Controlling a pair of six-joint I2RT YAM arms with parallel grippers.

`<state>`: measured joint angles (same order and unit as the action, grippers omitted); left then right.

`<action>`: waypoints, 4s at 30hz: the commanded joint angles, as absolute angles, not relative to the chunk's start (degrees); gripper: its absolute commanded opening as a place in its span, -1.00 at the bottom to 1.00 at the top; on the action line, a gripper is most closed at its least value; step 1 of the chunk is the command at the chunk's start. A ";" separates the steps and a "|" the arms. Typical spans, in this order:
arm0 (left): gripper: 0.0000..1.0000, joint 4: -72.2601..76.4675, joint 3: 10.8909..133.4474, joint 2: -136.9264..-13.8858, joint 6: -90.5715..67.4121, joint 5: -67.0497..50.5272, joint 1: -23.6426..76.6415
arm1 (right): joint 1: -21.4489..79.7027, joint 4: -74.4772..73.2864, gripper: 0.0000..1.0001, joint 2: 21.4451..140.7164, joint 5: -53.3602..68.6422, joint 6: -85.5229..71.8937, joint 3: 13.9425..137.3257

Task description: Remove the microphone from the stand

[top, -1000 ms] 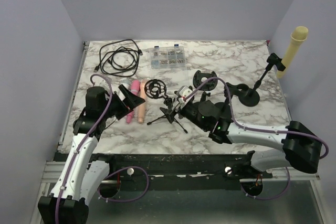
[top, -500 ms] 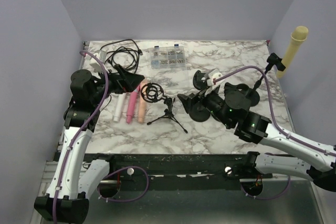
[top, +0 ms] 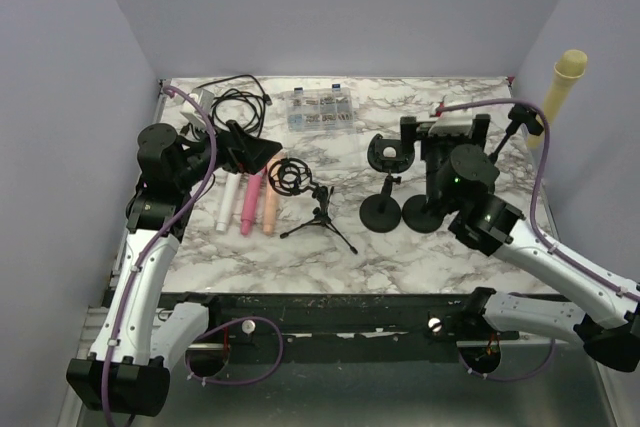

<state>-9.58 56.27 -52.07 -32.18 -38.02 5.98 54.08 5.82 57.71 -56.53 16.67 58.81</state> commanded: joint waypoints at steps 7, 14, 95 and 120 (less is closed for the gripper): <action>0.97 -9.52 55.90 -48.68 -29.14 -40.18 5.74 | 35.08 13.08 1.00 63.01 -65.37 21.45 67.58; 0.97 -9.98 56.05 -48.08 -28.49 -40.28 6.84 | 22.72 13.01 0.99 65.54 -67.23 19.45 70.99; 0.64 11.88 102.87 -105.03 -21.32 -44.17 51.59 | 4.22 -2.16 -0.99 44.27 -28.98 3.25 53.45; 0.81 22.17 129.53 -134.03 -16.64 -46.83 54.66 | 4.22 -4.48 -0.99 43.46 -26.11 2.77 53.92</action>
<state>16.99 127.04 -131.44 -16.56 -46.96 53.52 4.38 -5.63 43.81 -28.16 4.29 52.95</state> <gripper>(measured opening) 0.931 0.428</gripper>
